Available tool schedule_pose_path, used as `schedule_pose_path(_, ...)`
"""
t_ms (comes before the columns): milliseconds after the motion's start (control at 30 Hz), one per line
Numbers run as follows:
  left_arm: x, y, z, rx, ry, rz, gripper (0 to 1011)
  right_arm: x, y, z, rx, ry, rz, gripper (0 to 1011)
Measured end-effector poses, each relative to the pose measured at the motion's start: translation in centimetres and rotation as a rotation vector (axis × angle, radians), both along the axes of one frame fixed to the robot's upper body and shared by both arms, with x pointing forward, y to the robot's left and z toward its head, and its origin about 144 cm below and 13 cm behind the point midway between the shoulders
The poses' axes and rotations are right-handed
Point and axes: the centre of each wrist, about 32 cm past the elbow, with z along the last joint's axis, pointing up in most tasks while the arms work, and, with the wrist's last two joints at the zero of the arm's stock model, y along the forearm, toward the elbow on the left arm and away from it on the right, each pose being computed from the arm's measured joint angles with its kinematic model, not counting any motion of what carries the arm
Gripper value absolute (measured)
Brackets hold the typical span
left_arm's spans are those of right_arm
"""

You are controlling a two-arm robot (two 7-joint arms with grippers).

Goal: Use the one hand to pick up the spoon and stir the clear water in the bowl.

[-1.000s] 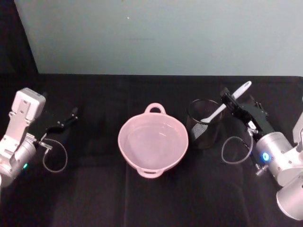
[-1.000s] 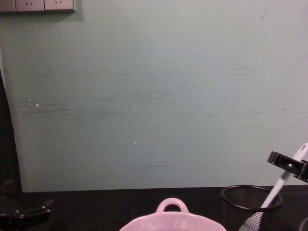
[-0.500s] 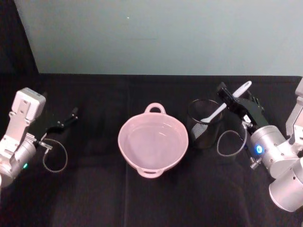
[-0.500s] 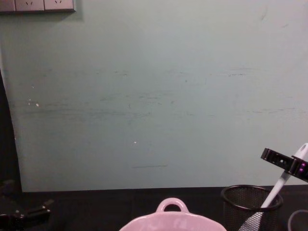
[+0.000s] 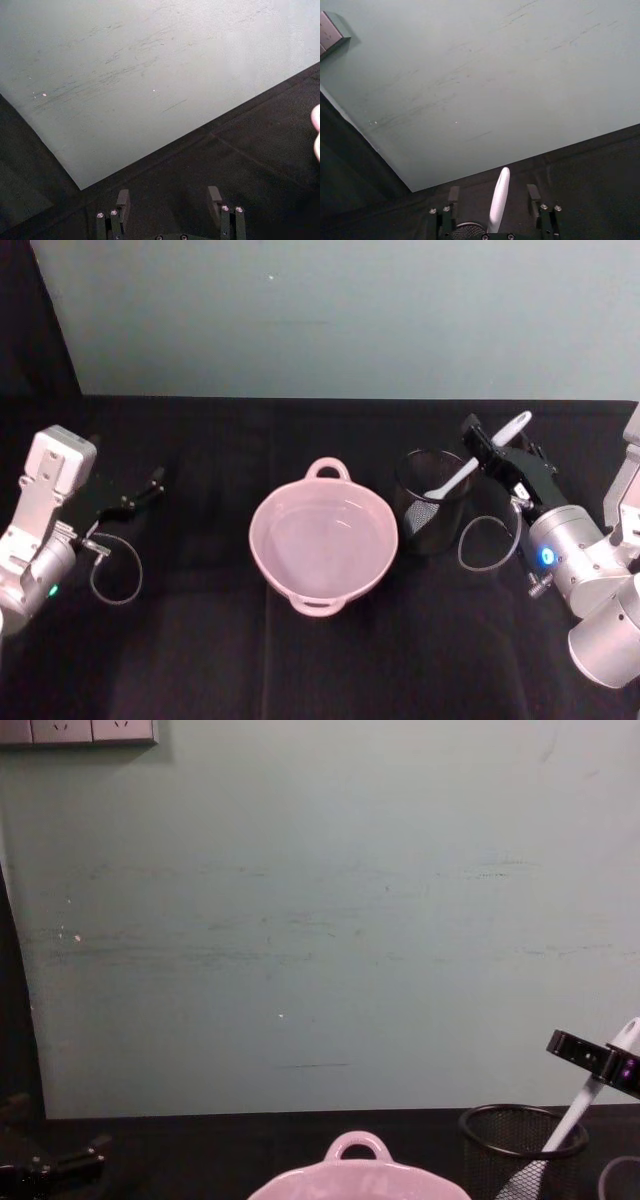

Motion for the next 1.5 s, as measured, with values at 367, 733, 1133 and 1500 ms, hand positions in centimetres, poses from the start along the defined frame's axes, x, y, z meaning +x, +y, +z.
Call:
schedule_pose_path(367,0.0,0.0,0.0,0.000,0.000,0.000,1011,0.0,0.0,0.0,-0.001,0.000,0.000,554)
schedule_pose_path(733,0.0,0.0,0.0,0.000,0.000,0.000,1011,0.0,0.0,0.0,-0.002,0.000,-0.001,172)
schedule_pose_path(1133,0.0,0.0,0.0,0.000,0.000,0.000,1011,0.0,0.0,0.0,-0.002,0.000,-0.001,129)
schedule_pose_path(1500,0.0,0.0,0.0,0.000,0.000,0.000,1011,-1.0,-0.1,1.8,-0.139,-0.143,0.117,127)
